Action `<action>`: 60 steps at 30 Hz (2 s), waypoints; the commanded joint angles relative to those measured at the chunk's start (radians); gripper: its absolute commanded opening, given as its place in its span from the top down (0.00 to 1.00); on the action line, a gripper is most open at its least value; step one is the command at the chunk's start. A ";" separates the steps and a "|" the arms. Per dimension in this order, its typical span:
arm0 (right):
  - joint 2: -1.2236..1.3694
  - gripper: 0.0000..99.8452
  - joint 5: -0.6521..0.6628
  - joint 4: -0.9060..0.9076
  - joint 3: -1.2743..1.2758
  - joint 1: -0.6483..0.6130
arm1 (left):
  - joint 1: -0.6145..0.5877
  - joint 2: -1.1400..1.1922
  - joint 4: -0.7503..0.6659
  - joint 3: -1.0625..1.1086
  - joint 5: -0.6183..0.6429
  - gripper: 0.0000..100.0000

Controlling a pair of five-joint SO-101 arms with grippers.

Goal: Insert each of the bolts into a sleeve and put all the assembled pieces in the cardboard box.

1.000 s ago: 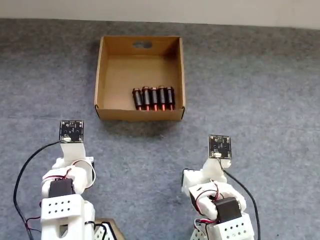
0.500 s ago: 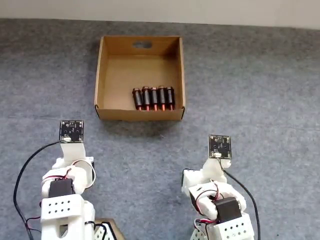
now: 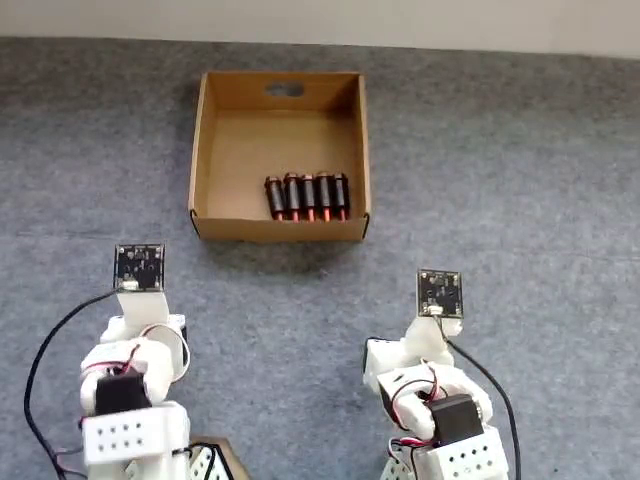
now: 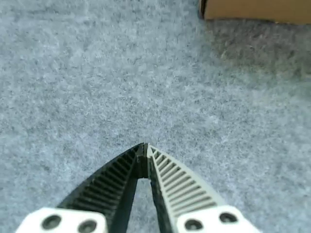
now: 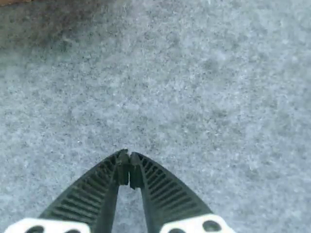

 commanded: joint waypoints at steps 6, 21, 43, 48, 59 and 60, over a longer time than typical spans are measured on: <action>-0.005 0.99 0.008 0.005 0.127 0.013 | 0.062 -0.140 0.063 0.038 -0.006 0.99; -0.005 0.99 0.008 0.005 0.127 0.013 | 0.142 -0.140 0.041 0.084 -0.006 0.99; -0.007 0.99 0.181 0.004 0.127 0.013 | 0.176 -0.140 0.199 0.084 -0.005 0.99; -0.007 0.99 0.295 0.005 0.125 0.015 | 0.176 -0.140 0.199 0.084 -0.005 0.99; -0.007 0.99 0.219 0.007 0.127 0.217 | 0.176 -0.140 0.199 0.084 -0.005 0.99; -0.007 0.99 0.221 0.007 0.127 0.228 | 0.176 -0.140 0.199 0.084 -0.005 0.99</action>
